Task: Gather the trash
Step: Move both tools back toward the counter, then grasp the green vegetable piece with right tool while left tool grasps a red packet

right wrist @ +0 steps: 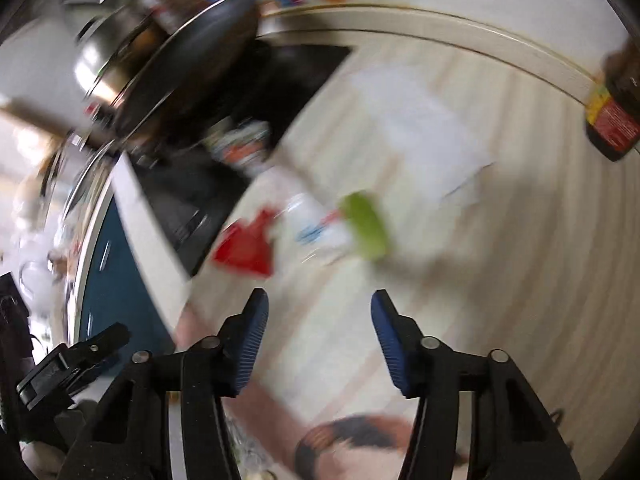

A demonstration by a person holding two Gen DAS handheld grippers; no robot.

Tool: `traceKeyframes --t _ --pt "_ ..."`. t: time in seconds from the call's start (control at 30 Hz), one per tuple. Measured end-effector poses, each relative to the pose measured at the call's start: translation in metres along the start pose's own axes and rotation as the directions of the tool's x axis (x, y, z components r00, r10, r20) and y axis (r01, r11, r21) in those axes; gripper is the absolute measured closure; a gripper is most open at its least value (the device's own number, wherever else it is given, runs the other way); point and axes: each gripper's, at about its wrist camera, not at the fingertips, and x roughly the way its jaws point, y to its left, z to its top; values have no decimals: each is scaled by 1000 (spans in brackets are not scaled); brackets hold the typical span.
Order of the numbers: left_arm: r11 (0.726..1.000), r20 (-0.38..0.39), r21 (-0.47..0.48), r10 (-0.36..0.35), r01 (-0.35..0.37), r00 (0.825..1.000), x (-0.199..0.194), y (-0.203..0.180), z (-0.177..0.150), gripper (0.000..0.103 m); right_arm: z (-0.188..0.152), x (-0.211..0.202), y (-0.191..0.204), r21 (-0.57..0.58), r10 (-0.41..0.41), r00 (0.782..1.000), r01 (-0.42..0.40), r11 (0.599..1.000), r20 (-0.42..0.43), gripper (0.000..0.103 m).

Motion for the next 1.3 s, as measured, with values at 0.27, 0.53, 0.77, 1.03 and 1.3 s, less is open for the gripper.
traceKeyframes --t 0.27,0.53,0.77,1.03,1.3 --pt "996 -90 82 28 -20 996 78 -69 44 26 45 39 -38 20 -18 1000 19 1000 -21 55" --pt "985 -102 162 79 -61 992 94 -79 44 91 59 81 -28 -32 -27 995 25 999 -92 55" --pt "965 -17 225 141 -134 990 76 -81 34 102 50 105 -4 -162 -145 986 129 978 -87 84" --pt "957 60 241 154 -164 986 39 -75 18 102 42 74 3 -137 -126 992 124 983 -4 89" --pt "966 136 209 128 -154 982 -13 -45 8 102 31 19 28 -164 -53 996 64 984 72 90"
